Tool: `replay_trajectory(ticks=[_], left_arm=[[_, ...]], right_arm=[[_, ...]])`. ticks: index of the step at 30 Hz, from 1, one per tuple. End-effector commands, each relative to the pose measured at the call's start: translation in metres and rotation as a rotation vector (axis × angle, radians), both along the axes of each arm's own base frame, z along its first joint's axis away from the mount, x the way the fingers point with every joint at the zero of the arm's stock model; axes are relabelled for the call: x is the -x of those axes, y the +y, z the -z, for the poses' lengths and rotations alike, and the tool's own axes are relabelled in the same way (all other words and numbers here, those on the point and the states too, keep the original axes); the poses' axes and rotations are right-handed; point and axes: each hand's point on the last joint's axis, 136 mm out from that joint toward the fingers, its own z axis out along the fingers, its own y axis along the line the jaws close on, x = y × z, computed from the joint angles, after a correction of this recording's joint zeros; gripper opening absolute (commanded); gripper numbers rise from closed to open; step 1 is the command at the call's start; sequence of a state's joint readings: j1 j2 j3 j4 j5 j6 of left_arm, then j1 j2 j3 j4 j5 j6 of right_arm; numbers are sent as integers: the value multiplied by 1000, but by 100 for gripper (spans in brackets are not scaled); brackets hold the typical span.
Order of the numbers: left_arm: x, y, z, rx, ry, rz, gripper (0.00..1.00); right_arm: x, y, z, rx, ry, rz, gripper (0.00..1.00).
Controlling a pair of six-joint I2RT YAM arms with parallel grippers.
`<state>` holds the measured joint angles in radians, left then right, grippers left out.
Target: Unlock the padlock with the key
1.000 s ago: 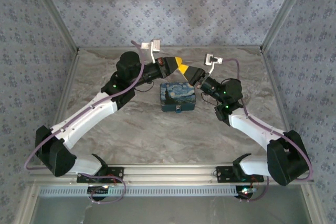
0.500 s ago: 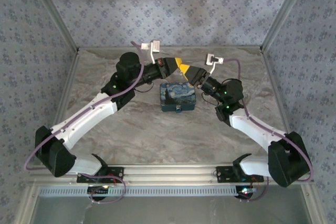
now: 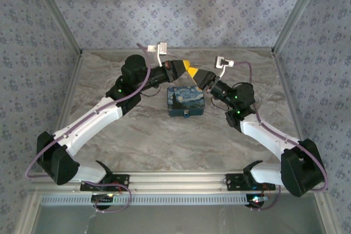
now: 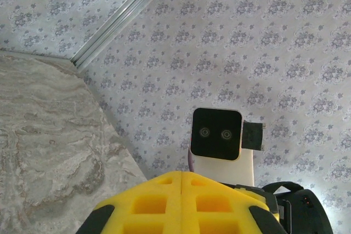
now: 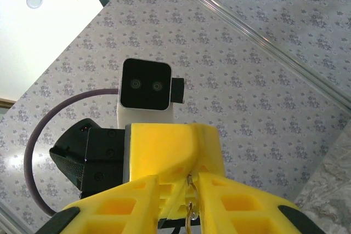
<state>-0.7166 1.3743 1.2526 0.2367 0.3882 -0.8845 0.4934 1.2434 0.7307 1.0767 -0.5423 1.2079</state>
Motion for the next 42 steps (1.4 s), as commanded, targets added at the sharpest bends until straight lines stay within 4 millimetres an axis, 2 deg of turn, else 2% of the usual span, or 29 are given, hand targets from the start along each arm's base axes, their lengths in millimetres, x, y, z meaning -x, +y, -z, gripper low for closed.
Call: replay_trajectory(ticks=[1, 9, 15, 18, 21, 25, 30, 38, 42], left_arm=[[10, 4, -23, 54, -49, 6, 0], [9, 5, -25, 55, -54, -1, 0], [8, 5, -25, 59, -55, -5, 0], [8, 5, -24, 61, -52, -4, 0], [7, 5, -23, 60, -49, -7, 0], [8, 6, -24, 63, -53, -10, 0], [8, 8, -24, 67, -55, -18, 0], [9, 10, -17, 61, -47, -20, 0], [10, 12, -16, 61, -48, -25, 0]], right_arm=[[0, 0, 3, 8, -6, 9, 24], [0, 2, 5, 18, -5, -1, 15], [0, 4, 8, 26, 3, -12, 16], [1, 5, 6, 24, -6, -17, 11], [2, 7, 4, 27, -11, -28, 16], [2, 9, 5, 30, -7, -35, 13], [4, 8, 3, 22, -20, -36, 0], [-1, -4, 3, 23, -21, 25, 0], [-1, -1, 4, 28, -20, 21, 0]])
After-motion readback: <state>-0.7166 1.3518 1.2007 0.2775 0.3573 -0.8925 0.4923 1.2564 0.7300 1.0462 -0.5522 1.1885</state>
